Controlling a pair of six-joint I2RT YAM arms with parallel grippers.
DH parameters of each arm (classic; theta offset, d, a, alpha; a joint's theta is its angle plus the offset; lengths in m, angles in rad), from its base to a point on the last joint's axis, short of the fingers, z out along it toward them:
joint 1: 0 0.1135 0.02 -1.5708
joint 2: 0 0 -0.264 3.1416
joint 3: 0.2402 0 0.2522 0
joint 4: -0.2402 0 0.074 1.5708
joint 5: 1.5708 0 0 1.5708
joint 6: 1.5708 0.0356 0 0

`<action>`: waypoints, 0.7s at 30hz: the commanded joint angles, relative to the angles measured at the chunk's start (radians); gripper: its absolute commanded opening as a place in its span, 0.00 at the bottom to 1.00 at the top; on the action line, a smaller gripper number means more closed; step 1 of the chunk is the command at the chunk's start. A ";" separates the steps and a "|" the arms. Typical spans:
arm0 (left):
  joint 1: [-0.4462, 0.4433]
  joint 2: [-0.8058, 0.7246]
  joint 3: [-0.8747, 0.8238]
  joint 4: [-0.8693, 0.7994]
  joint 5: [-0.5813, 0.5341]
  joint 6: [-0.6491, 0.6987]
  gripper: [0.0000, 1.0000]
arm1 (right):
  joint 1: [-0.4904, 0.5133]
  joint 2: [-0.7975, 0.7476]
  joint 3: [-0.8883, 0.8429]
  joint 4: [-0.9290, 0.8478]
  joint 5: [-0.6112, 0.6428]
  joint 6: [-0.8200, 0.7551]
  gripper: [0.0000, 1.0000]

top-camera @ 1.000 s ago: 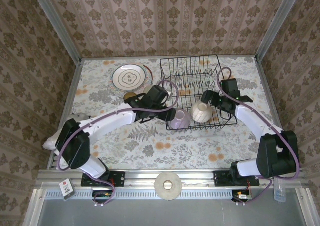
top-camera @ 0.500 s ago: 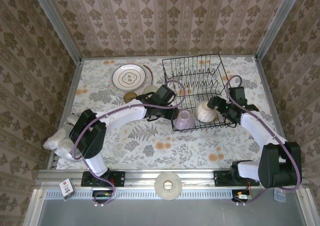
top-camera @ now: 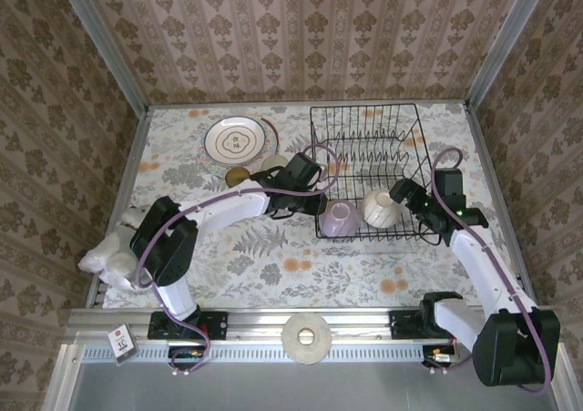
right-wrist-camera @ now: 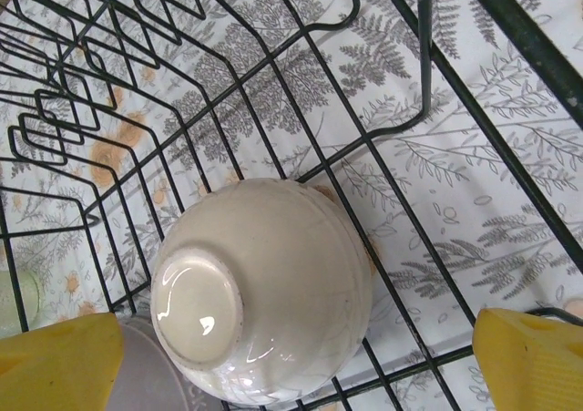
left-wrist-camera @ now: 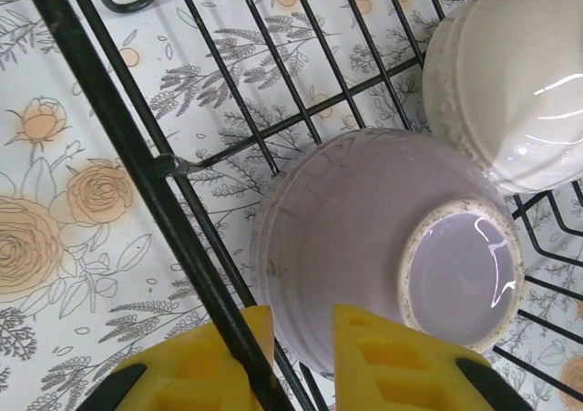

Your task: Unload the mixed dishes from the dish rack

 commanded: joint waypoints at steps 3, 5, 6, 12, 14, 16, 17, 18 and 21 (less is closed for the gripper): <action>-0.009 0.003 -0.008 -0.103 0.071 0.203 0.14 | -0.024 -0.051 -0.017 -0.060 0.072 -0.030 1.00; -0.002 0.012 0.001 -0.125 0.080 0.227 0.14 | -0.011 -0.040 -0.007 -0.048 0.055 -0.046 1.00; 0.002 0.019 0.010 -0.139 0.083 0.232 0.14 | 0.006 -0.024 0.004 -0.046 0.050 -0.057 1.00; 0.004 0.036 0.025 -0.125 0.102 0.227 0.14 | 0.195 0.153 0.129 -0.117 0.200 -0.134 1.00; 0.003 0.035 0.027 -0.125 0.103 0.223 0.14 | 0.224 0.188 0.143 -0.126 0.228 -0.134 1.00; 0.004 0.030 0.022 -0.118 0.100 0.218 0.14 | 0.240 0.204 0.143 -0.118 0.235 -0.134 1.00; 0.003 0.030 0.020 -0.114 0.097 0.216 0.14 | 0.246 0.210 0.141 -0.113 0.231 -0.134 1.00; 0.005 0.031 0.021 -0.114 0.094 0.213 0.15 | 0.253 0.214 0.142 -0.111 0.228 -0.133 1.00; 0.005 0.034 0.024 -0.112 0.094 0.197 0.15 | 0.278 0.225 0.144 -0.130 0.223 -0.130 1.00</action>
